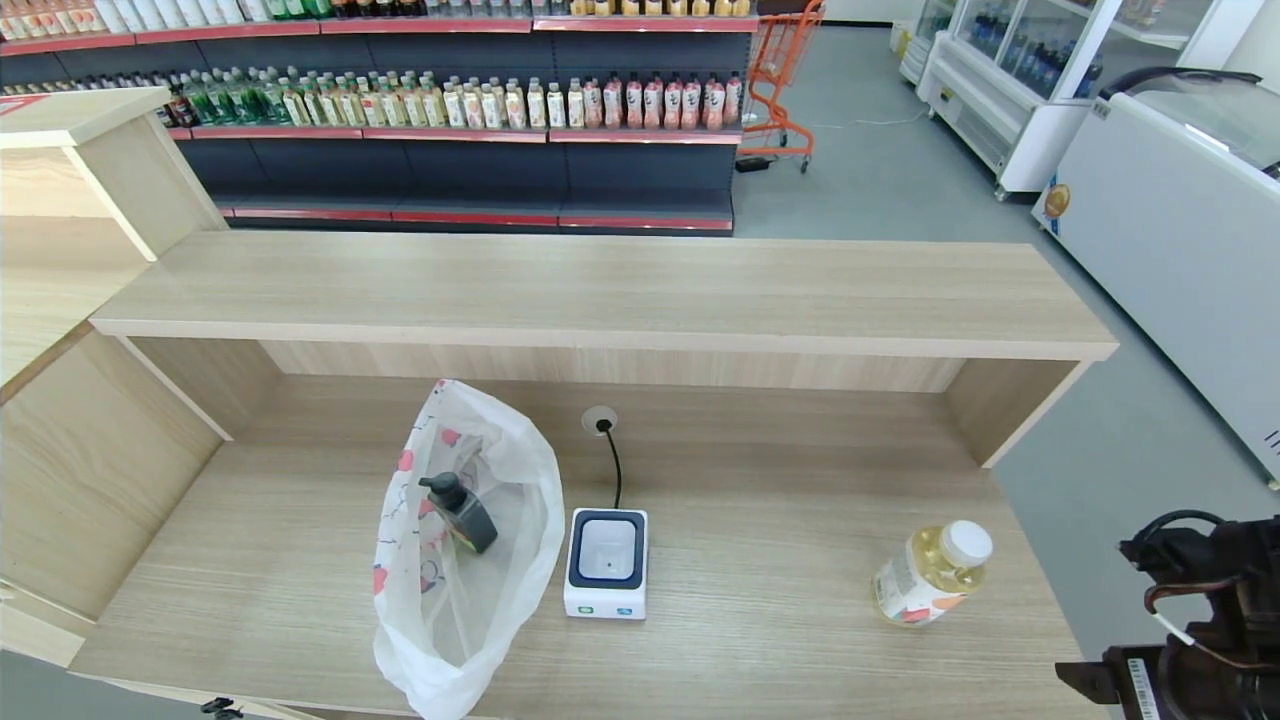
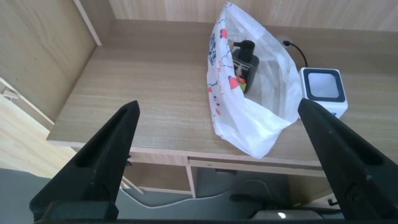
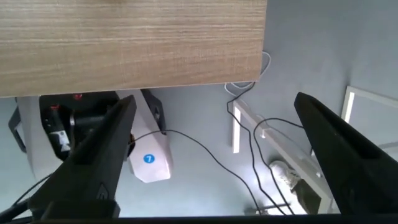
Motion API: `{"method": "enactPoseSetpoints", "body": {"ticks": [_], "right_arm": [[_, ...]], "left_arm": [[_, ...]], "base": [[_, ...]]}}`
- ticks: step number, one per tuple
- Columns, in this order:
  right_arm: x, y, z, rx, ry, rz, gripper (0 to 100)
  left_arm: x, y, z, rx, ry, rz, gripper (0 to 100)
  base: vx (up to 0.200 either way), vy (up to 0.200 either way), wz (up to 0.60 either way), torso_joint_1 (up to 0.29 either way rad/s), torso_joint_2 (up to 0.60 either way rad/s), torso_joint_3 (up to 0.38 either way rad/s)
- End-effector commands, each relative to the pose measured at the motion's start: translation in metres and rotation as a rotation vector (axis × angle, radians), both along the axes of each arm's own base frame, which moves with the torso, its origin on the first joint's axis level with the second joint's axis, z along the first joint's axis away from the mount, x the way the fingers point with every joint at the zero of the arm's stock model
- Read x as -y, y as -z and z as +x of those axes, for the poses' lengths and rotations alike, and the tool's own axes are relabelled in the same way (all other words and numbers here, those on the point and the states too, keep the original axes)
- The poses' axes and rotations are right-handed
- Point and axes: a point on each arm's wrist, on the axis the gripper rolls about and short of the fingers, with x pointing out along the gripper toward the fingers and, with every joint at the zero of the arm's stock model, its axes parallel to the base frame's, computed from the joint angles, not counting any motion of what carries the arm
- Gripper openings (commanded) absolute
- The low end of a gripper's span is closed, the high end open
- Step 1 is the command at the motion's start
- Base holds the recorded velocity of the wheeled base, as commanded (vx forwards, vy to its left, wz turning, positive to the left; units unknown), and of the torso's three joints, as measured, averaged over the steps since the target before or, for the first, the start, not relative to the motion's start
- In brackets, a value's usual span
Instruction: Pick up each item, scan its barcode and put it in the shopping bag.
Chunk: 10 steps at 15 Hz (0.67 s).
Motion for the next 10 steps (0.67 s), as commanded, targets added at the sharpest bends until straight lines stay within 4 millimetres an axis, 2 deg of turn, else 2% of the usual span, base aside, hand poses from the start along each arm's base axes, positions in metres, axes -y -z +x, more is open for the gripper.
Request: {"method": "enactPoseSetpoints", "body": {"ticks": [1,3,10], "right_arm": [[-0.003,0.021,0.015,-0.065,-0.039,0.026,100],[-0.011,0.026,0.026,-0.027,-0.101,0.057,100],[-0.019,0.045,0.056,0.080,-0.197,0.134,100]], "left_arm": [[0.000,0.000,0.000,0.000,-0.001,0.000,100],[0.000,0.000,0.000,0.000,-0.001,0.000,100],[0.000,0.000,0.000,0.000,-0.001,0.000,100]], "base": [[0.000,0.000,0.00,0.000,0.00,0.000],[0.000,0.000,0.00,0.000,0.00,0.000],[0.000,0.000,0.00,0.000,0.00,0.000]]}}
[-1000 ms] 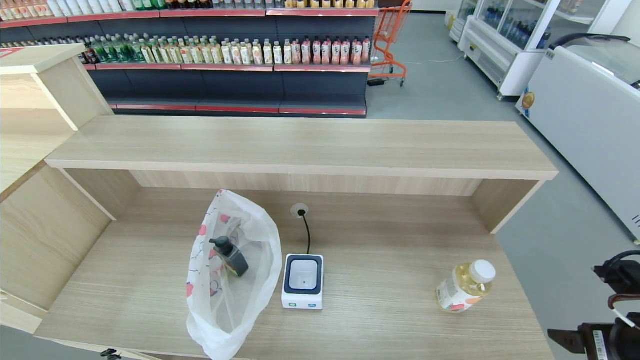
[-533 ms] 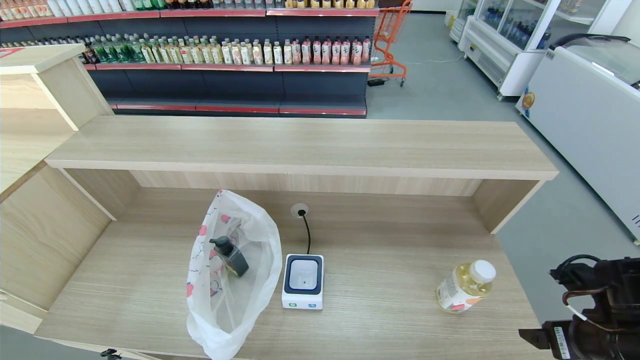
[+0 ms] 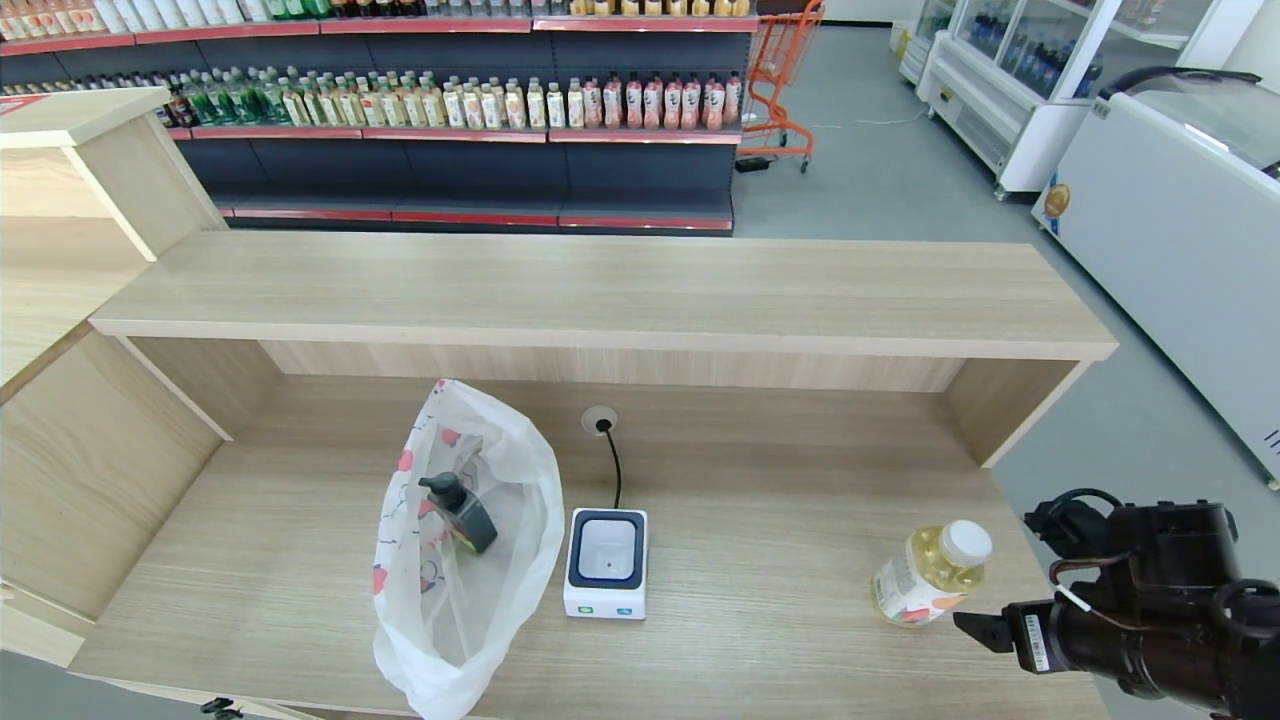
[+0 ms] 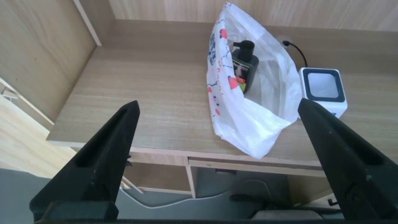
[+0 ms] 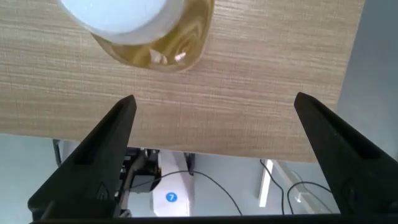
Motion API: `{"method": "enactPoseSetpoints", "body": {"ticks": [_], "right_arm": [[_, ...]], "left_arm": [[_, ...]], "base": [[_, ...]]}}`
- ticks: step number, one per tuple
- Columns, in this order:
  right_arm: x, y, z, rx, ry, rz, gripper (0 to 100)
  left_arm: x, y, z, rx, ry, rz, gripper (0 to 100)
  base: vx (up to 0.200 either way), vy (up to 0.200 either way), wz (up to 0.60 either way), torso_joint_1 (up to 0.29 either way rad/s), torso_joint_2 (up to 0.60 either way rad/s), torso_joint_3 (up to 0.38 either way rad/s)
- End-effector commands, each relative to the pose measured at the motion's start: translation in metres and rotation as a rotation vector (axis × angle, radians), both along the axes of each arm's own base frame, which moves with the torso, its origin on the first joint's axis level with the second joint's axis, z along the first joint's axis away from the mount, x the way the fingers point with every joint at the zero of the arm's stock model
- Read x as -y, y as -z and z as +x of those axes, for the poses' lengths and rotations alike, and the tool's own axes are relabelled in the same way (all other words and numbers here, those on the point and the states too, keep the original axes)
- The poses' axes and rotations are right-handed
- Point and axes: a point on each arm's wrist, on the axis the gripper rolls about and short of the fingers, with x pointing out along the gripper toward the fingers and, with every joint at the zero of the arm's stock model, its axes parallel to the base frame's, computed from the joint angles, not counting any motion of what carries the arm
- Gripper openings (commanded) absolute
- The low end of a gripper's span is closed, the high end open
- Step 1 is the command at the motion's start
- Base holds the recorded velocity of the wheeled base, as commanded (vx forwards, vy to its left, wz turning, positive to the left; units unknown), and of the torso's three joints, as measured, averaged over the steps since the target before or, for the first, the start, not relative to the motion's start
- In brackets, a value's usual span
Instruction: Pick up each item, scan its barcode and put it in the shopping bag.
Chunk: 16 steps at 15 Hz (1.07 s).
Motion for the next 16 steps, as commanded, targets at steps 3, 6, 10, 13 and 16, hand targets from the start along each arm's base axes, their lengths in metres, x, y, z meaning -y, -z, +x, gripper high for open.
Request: {"method": "enactPoseSetpoints", "body": {"ticks": [3,6,10,13,16], "right_arm": [[-0.006,0.024,0.014,-0.001,-0.034,0.014,100],[-0.011,0.031,0.019,0.020,-0.053,0.020,100],[-0.021,0.038,0.030,0.093,-0.099,0.039,100],[-0.030,0.046,0.034,0.126,-0.129,0.041,100],[-0.036,0.053,0.040,0.168,-0.152,0.043,100]], "left_arm": [[0.000,0.000,0.000,0.000,-0.001,0.000,100],[0.000,0.000,0.000,0.000,-0.001,0.000,100],[0.000,0.000,0.000,0.000,-0.001,0.000,100],[0.000,0.000,0.000,0.000,-0.001,0.000,100],[0.000,0.000,0.000,0.000,-0.001,0.000,100]], "base": [[0.000,0.000,0.00,0.000,0.00,0.000],[0.000,0.000,0.00,0.000,0.00,0.000],[0.000,0.000,0.00,0.000,0.00,0.000],[0.000,0.000,0.00,0.000,0.00,0.000],[0.000,0.000,0.00,0.000,0.00,0.000]]}}
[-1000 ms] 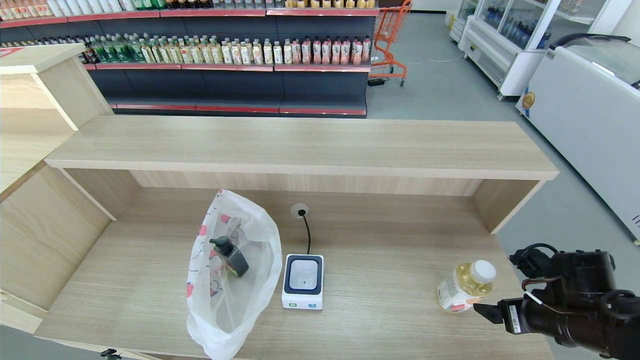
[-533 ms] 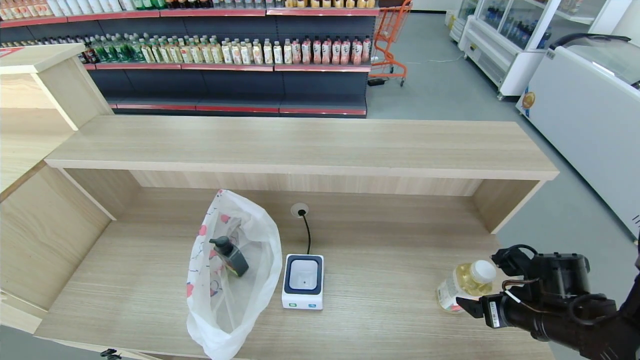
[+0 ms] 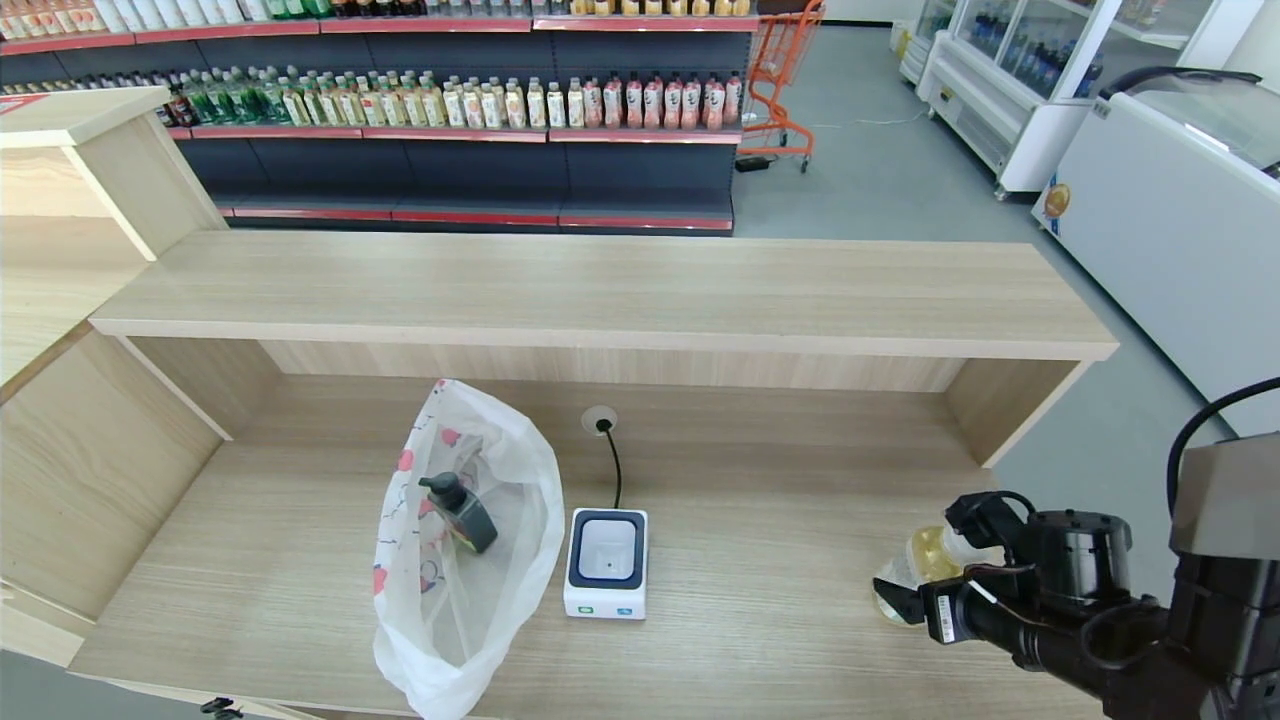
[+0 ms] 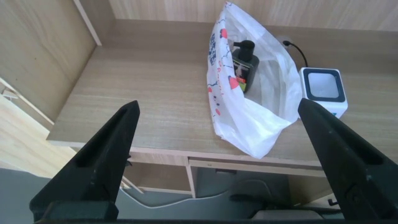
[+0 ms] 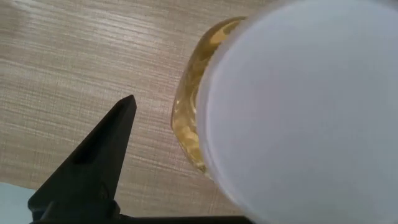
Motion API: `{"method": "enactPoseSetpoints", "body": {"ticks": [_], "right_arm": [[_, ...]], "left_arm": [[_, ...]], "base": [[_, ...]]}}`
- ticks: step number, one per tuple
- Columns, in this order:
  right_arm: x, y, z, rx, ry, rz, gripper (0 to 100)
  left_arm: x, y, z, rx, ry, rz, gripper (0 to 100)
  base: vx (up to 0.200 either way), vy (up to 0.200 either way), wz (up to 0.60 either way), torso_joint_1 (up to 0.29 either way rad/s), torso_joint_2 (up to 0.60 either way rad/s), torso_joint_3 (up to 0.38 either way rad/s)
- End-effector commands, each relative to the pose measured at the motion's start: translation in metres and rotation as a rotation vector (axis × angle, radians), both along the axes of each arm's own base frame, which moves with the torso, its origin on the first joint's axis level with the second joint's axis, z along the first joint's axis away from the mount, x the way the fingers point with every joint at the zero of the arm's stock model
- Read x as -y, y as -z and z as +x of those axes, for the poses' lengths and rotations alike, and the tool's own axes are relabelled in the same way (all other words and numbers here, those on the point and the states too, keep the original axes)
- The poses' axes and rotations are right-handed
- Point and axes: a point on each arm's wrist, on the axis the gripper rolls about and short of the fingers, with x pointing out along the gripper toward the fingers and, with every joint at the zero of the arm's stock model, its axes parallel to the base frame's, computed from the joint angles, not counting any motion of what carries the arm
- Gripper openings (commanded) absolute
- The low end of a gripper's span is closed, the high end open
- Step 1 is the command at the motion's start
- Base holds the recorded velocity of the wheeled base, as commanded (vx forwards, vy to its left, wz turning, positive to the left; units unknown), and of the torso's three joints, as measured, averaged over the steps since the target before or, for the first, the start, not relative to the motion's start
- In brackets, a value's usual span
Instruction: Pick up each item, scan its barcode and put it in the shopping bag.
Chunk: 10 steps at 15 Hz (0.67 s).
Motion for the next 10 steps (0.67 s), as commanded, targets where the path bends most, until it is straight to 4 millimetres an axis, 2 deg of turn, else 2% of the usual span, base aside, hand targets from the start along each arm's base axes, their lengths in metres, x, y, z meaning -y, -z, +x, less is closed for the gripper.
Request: {"method": "enactPoseSetpoints", "body": {"ticks": [1,7,8,10], "right_arm": [[-0.005,0.014,0.002,-0.016,-0.019,-0.006,100],[-0.009,0.028,0.013,0.054,-0.046,-0.028,100],[-0.009,0.028,0.016,0.064,-0.046,-0.028,0],[-0.011,0.026,0.024,0.098,-0.049,-0.024,0]], "left_arm": [[0.000,0.000,0.000,0.000,0.000,0.000,100],[0.000,0.000,0.000,-0.001,0.000,0.000,100],[0.000,0.000,0.000,0.000,0.000,0.000,100],[0.000,0.000,0.000,0.000,0.000,0.000,100]], "base": [[0.000,0.000,0.00,0.000,0.00,0.000],[0.000,0.000,0.00,0.000,0.00,0.000],[0.000,0.000,0.00,0.000,0.00,0.000],[0.000,0.000,0.00,0.000,0.00,0.000]]}}
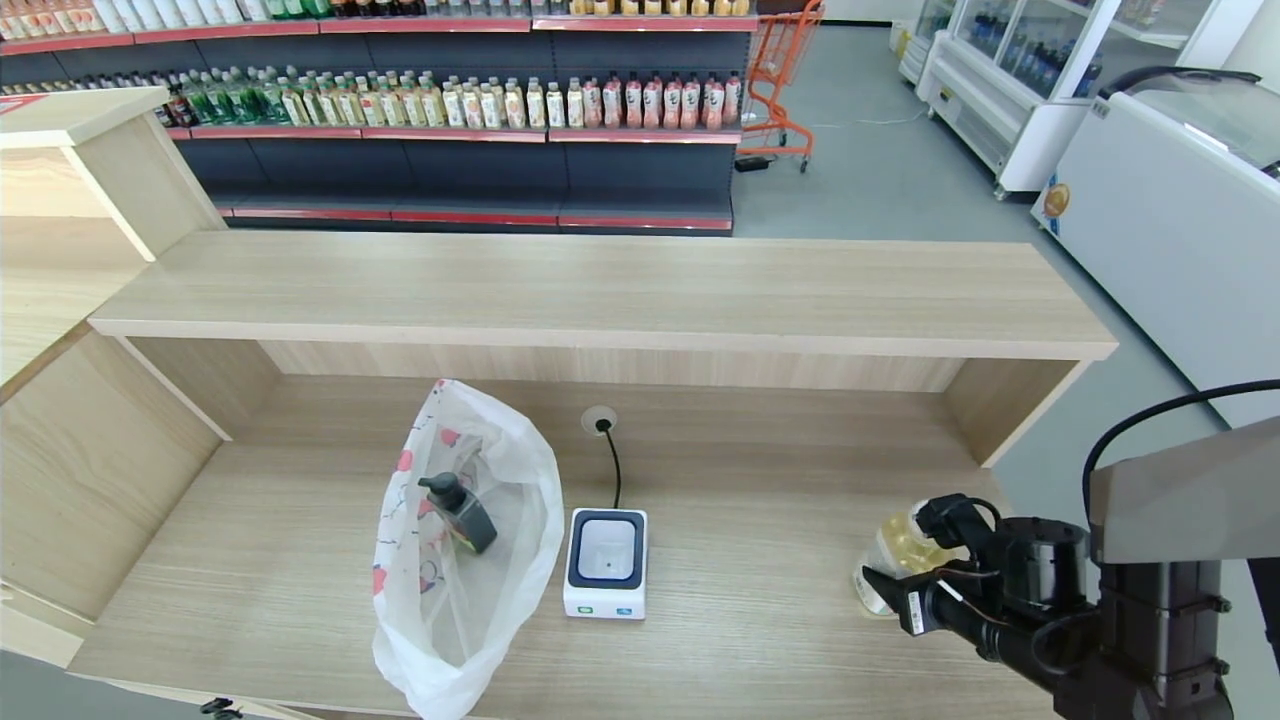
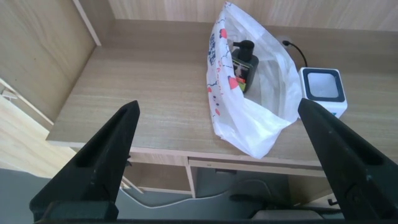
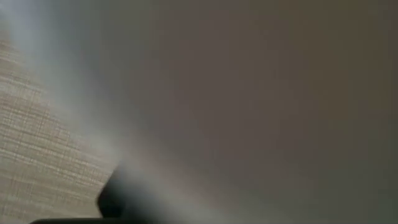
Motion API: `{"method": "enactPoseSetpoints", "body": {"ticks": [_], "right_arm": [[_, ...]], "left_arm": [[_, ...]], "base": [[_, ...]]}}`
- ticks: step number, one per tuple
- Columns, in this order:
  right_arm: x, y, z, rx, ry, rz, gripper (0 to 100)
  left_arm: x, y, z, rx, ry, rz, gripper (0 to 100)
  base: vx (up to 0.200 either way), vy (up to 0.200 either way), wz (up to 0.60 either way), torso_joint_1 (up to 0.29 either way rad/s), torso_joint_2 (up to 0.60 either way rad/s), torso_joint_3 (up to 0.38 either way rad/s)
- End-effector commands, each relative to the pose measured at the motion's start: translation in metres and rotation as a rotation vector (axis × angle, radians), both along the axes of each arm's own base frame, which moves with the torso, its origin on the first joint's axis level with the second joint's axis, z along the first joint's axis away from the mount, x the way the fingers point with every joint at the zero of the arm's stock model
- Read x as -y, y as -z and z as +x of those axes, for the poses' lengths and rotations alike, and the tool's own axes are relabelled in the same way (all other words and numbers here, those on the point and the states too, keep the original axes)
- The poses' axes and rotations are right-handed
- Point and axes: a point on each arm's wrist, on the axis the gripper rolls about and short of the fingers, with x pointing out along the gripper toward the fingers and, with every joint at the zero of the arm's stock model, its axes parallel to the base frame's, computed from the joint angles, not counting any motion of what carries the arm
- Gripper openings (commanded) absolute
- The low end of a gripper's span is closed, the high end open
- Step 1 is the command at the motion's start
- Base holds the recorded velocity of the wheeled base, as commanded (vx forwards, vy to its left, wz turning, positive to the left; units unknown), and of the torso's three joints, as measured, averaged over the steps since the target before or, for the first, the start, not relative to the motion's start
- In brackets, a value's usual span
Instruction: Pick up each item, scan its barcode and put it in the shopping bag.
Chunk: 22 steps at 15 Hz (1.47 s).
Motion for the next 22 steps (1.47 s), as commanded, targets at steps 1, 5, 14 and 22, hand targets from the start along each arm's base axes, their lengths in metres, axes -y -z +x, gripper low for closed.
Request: {"method": "enactPoseSetpoints", "body": {"ticks": [1,5,14,22], "right_arm": [[-0.001,0.001,0.006,0.019,-0.001,0.002,0],[-0.004,-0.004,0.021,0.083,-0.027,-0.007,0],[-0.008,-0.007,0.026,0.117,-0.059,-0.027,0],[0.014,-0.092,0.001,0.169,-0.481,0.331,0]], "left_arm": [[0.000,0.000,0.000,0.000,0.000,0.000,100],[0.000,0.000,0.000,0.000,0.000,0.000,100],[0.000,0.000,0.000,0.000,0.000,0.000,100],[0.000,0.000,0.000,0.000,0.000,0.000,100]], "base": [[0.000,0.000,0.00,0.000,0.00,0.000],[0.000,0.000,0.00,0.000,0.00,0.000],[0.000,0.000,0.00,0.000,0.00,0.000],[0.000,0.000,0.00,0.000,0.00,0.000]]}}
